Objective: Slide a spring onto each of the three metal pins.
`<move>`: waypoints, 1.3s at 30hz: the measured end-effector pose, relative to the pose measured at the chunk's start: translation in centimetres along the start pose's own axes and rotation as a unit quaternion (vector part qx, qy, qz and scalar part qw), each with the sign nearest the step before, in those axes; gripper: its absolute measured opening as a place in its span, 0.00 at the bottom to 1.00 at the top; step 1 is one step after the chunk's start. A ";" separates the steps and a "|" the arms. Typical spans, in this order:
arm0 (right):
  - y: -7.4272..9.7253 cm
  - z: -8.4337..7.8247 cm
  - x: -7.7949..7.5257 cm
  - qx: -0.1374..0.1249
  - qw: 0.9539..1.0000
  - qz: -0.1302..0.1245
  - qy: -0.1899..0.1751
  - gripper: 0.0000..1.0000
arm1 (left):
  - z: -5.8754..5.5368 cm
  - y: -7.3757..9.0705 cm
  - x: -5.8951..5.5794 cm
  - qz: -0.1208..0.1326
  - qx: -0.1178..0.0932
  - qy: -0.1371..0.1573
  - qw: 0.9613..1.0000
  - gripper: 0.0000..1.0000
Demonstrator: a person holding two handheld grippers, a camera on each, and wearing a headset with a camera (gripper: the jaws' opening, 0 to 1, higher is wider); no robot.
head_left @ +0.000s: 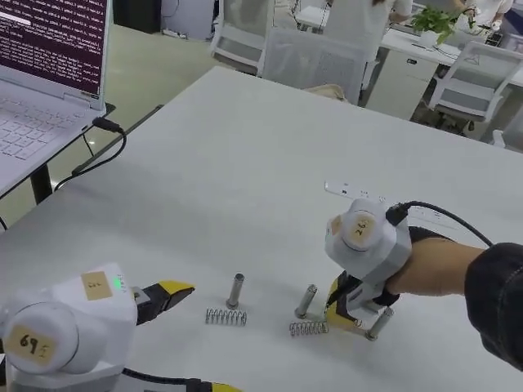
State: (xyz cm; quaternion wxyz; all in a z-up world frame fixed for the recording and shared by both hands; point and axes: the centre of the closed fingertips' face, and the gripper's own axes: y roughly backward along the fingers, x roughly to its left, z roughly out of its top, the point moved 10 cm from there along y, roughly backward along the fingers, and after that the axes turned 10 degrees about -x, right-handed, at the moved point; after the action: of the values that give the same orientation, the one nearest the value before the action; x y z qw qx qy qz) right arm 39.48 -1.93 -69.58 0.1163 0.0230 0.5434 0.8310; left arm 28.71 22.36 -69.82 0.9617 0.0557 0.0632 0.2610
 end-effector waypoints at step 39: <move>5.6 0.4 0.4 -0.091 0.990 -0.084 -0.063 0.08 | 1.2 -0.1 -0.6 -0.016 -0.004 -0.020 1.000 0.82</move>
State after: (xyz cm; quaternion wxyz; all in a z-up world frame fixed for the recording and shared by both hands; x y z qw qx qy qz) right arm 38.27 -3.59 -64.39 0.2213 0.0189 0.4569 0.8613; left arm 28.46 21.89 -68.56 0.9669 0.0562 0.0441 0.2450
